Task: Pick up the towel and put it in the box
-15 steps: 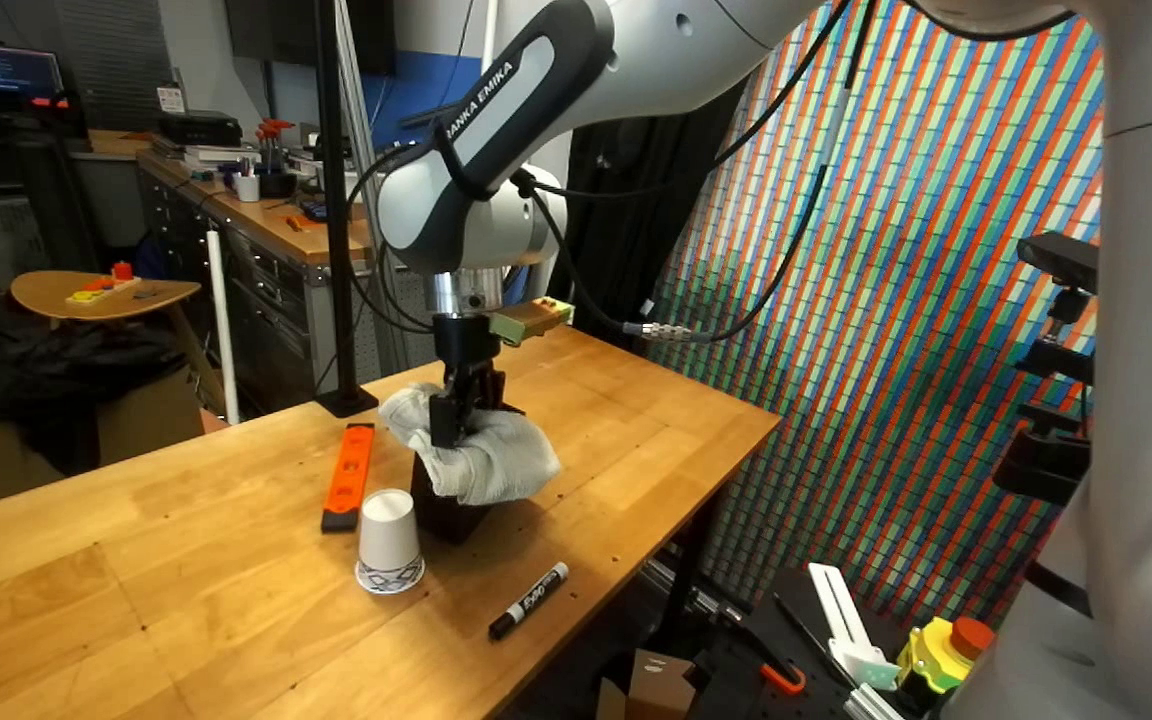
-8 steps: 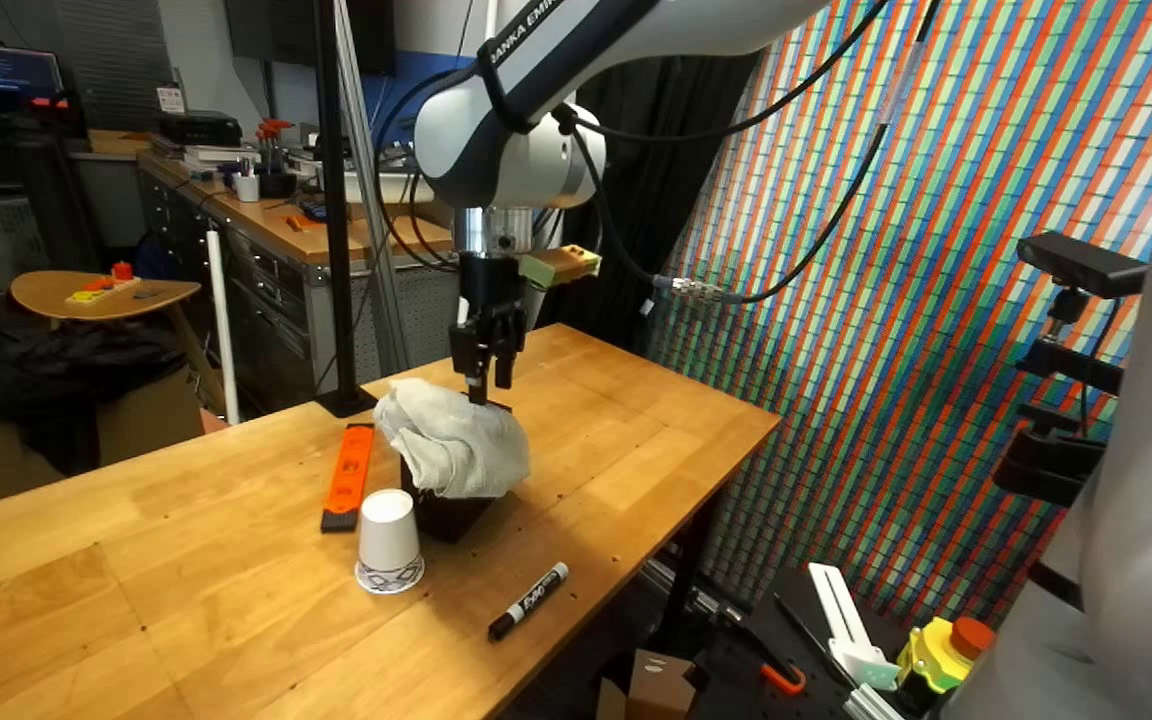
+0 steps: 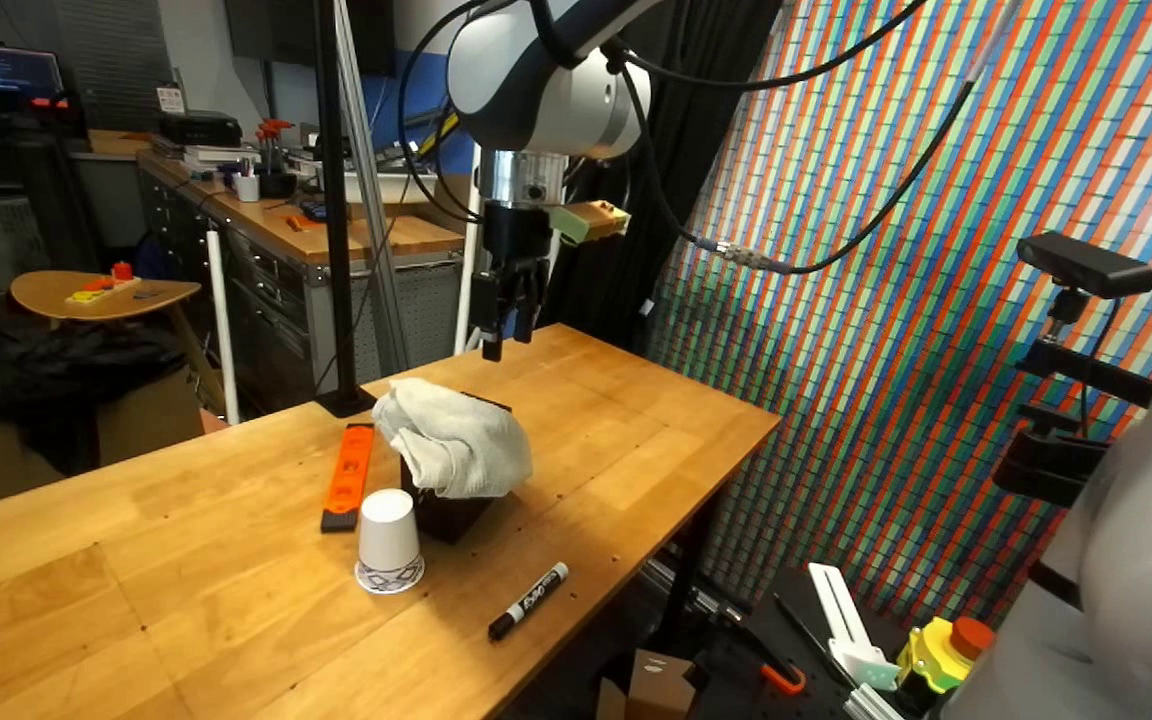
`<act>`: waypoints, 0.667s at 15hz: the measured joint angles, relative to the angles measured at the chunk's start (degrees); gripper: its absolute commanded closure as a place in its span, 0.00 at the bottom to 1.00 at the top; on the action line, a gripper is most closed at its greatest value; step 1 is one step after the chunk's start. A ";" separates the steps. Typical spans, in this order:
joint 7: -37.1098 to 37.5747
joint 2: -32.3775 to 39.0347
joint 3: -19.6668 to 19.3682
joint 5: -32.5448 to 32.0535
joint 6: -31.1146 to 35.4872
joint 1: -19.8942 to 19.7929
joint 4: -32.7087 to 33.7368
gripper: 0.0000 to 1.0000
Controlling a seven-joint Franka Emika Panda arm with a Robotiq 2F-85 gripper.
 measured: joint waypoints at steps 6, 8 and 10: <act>-0.44 -1.41 0.14 0.00 0.22 2.06 -0.56 0.95; -0.59 -1.40 0.33 0.00 0.32 2.86 -0.56 1.00; -0.83 -1.27 0.50 0.00 0.46 3.68 -0.56 1.00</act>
